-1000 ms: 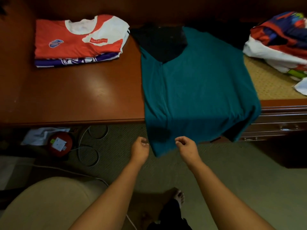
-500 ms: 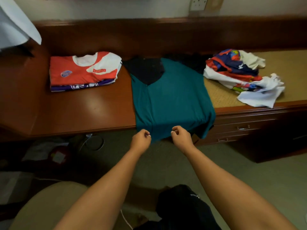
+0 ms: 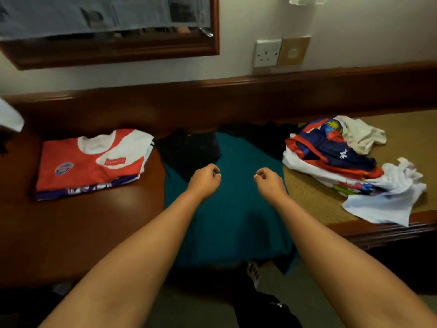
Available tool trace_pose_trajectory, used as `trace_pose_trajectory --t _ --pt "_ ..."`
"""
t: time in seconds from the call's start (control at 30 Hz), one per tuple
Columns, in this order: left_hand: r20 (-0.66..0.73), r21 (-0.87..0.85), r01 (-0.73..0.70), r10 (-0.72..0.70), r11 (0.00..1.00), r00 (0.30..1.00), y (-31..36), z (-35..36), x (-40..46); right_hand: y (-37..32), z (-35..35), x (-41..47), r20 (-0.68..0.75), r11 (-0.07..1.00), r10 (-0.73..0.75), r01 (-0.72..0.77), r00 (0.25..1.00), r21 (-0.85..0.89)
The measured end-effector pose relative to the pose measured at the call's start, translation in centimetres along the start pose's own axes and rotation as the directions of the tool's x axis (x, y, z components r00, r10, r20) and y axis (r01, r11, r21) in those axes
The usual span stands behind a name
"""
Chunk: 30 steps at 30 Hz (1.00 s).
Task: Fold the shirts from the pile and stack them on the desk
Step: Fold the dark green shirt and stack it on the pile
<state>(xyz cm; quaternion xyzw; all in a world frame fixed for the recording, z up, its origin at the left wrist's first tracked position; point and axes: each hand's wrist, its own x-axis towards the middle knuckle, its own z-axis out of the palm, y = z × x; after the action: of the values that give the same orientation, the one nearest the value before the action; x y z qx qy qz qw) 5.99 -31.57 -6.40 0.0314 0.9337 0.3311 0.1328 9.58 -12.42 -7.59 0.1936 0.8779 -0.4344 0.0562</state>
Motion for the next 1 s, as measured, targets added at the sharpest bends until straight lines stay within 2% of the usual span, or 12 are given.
trace_pose_trajectory --t 0.33,0.43,0.53,0.63,0.83,1.0 --pt "0.177 0.174 -0.155 0.124 0.973 0.976 8.8 2.7 20.3 0.9 -4.1 15.8 -0.077 0.967 0.225 -0.213 0.971 0.143" --pt "0.287 0.214 -0.242 0.176 0.946 0.942 10.4 4.9 25.6 1.8 -3.7 19.6 -0.083 0.953 0.275 -0.260 0.958 0.154" --pt "0.424 0.256 -0.354 0.225 0.900 0.877 11.9 7.7 29.8 3.2 -3.2 21.9 -0.140 0.933 0.346 -0.326 0.928 0.150" --pt "0.506 0.277 -0.460 0.279 0.844 0.816 13.5 10.2 33.5 4.6 -2.7 23.5 -0.205 0.929 0.368 -0.352 0.907 0.113" --pt "0.570 0.349 -0.605 0.350 0.716 0.743 16.4 14.9 38.2 6.6 -1.5 25.2 -0.329 0.902 0.406 -0.432 0.852 -0.003" --pt "0.555 0.399 -0.588 0.326 0.703 0.766 17.2 17.7 39.6 6.4 -0.1 26.0 -0.392 0.853 0.435 -0.511 0.810 -0.108"
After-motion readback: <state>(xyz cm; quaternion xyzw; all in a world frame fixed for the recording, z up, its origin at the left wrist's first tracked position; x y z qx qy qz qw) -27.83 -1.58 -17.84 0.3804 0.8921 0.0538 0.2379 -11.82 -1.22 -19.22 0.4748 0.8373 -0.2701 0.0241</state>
